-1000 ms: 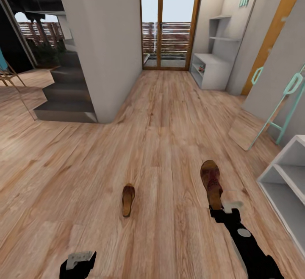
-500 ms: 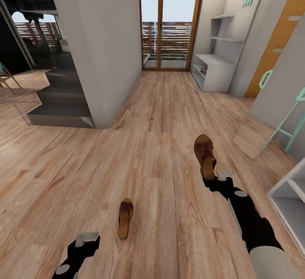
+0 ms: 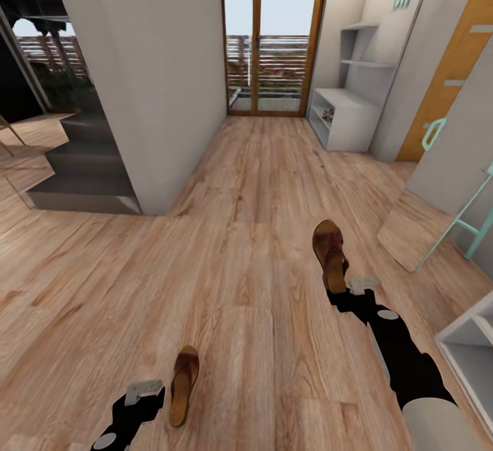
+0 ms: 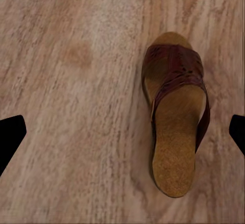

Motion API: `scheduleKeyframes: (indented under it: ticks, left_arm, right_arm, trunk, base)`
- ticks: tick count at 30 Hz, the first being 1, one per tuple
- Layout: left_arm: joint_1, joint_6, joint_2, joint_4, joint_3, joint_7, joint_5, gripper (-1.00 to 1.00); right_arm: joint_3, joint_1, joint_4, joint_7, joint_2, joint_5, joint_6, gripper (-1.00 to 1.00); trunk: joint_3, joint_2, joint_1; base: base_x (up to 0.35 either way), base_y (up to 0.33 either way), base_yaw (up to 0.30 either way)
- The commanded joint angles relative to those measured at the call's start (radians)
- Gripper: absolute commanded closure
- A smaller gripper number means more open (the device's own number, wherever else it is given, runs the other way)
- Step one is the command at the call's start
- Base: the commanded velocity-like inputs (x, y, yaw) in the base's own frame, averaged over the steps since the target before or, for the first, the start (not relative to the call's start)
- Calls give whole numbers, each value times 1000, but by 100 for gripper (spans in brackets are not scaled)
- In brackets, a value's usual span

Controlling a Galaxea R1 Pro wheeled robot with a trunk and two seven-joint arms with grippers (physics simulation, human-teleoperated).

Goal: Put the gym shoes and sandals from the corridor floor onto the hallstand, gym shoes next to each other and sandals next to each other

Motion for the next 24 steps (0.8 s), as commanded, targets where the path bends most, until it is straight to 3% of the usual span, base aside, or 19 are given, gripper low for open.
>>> scheduleKeyframes:
  ticks: [1, 11, 24]
  left_arm:
    - [-1, -4, -1, 0, 9, -5, -10, -100]
    - [-1, -8, -1, -8, 8, -6, -11, -100]
    - [-1, -9, -1, 1, 5, -7, -17, -100]
  right_arm:
    - [-2, 0, -1, 7, 0, 7, 6, 100]
    - [-2, 0, -1, 7, 0, 7, 6, 100]
    - [-3, 0, -2, 6, 0, 6, 6, 100]
  trunk:
    - [-1, 0, 0]
    - [-1, 0, 0]
    - [-50, -91, 50]
  base:
    - [286, -198, 0]
    - [120, -82, 0]
    - [1, 0, 0]
